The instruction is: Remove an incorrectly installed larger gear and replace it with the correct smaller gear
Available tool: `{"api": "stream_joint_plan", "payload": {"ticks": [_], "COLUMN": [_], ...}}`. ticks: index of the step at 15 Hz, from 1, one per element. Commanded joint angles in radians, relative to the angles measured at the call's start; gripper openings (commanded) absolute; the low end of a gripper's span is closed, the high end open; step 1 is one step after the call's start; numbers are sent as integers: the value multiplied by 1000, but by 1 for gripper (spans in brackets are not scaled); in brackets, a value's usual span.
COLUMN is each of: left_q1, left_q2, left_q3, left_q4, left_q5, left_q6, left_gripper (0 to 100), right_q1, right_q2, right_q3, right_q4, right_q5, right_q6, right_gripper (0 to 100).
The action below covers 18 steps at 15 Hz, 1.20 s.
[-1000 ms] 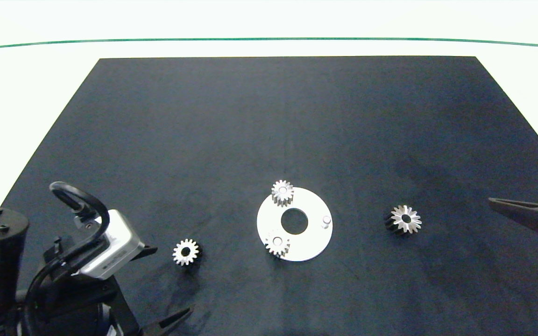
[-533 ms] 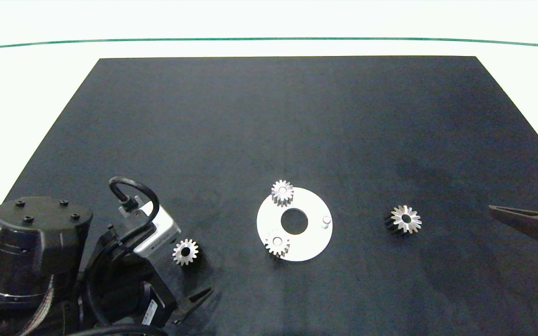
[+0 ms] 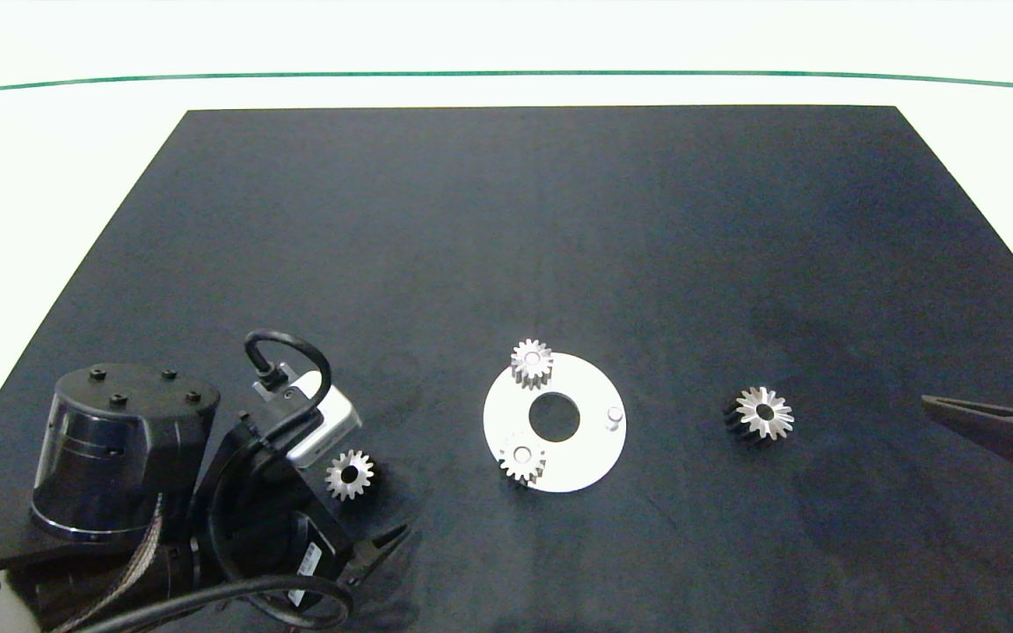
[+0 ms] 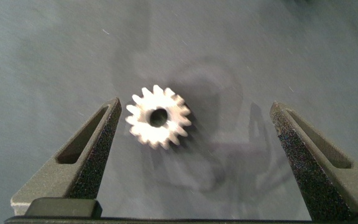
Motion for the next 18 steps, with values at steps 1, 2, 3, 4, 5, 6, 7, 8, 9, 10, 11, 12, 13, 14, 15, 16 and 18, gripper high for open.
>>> {"api": "stream_joint_plan", "payload": {"ticks": [1, 2, 3, 4, 5, 6, 7, 8, 9, 10, 11, 12, 13, 14, 15, 16, 18], "left_q1": [49, 61, 70, 78, 79, 81, 81, 81, 79, 79, 78, 78, 78, 78, 78, 78, 76], "left_q2": [25, 25, 25, 25, 25, 28, 32, 33, 35, 42, 48, 53, 64, 67, 68, 67, 68], "left_q3": [-7, -6, -1, 3, 5, 3, 3, 3, 3, 3, 5, 5, 6, 6, 3, 0, -3], "left_q4": [-17, -16, -14, -14, -14, -14, -16, -16, -16, -17, -17, -17, -17, -17, -17, -17, -17], "left_q5": [-1, -2, -2, -2, -2, -2, -2, -2, -2, -2, -1, -2, -2, -1, -1, -1, -2], "left_q6": [7, 13, 19, 19, 19, 20, 20, 22, 25, 30, 30, 30, 31, 31, 31, 31, 31], "left_gripper": [100, 100, 100, 100, 100, 100, 100, 100, 100, 100, 100, 100, 100, 100, 99, 98, 93], "right_q1": [0, 0, 0, 0, 0, 0, 0, 0, 0, 0, 0, 0, 0, 0, 0, 2, 2], "right_q2": [0, 0, 0, 0, 2, 2, 0, 0, 0, 0, 0, 0, 0, 0, 0, 0, 0], "right_q3": [4, 4, 4, 4, 4, 7, 8, 10, 10, 11, 18, 21, 25, 25, 25, 25, 25], "right_q4": [2, 0, 0, 0, 0, 0, 0, 0, 0, 0, 0, 0, 0, 0, -1, -1, -3], "right_q5": [-1, -1, -1, -1, -1, -1, -1, -1, -1, -1, 0, 0, 0, 0, 0, 0, 0], "right_q6": [-1, -1, -1, -1, -1, -1, -1, -1, -1, -1, 0, 0, 0, 0, 0, 0, 0], "right_gripper": [100, 100, 100, 100, 100, 100, 100, 100, 100, 100, 100, 100, 100, 100, 100, 100, 100]}}
